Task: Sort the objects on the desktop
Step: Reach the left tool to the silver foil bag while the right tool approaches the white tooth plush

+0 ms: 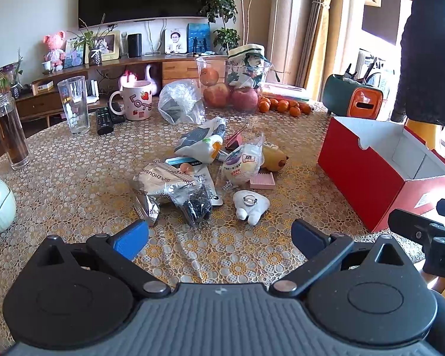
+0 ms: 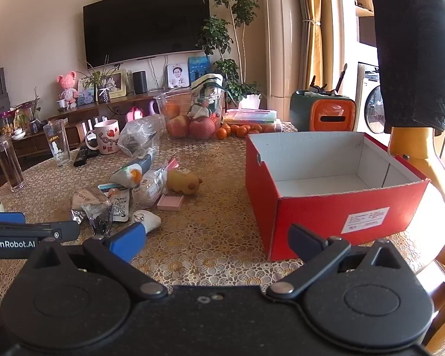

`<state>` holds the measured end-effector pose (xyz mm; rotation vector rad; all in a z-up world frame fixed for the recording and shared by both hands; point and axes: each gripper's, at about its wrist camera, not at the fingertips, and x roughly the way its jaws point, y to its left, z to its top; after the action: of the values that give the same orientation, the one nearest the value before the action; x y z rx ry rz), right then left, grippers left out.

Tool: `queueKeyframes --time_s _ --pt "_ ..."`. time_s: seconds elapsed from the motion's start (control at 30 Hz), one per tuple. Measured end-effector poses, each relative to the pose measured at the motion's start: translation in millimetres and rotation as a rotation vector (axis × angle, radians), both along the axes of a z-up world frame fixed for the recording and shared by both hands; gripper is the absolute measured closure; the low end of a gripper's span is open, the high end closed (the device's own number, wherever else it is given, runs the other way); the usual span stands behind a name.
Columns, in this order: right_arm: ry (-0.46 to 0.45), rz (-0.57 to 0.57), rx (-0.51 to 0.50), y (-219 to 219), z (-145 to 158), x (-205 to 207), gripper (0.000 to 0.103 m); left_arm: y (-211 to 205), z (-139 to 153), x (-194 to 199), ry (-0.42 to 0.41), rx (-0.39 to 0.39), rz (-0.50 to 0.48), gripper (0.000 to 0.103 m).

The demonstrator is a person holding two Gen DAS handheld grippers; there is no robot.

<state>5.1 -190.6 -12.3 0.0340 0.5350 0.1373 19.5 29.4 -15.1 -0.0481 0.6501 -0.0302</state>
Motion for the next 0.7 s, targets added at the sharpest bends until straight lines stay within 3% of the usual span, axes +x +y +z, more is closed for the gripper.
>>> queueKeyframes --time_s 0.7 --pt "0.097 0.093 -0.06 48.4 -41.5 75.3 0.005 46.9 -43.5 74.6 0.064 -0.008 0.045 0.0"
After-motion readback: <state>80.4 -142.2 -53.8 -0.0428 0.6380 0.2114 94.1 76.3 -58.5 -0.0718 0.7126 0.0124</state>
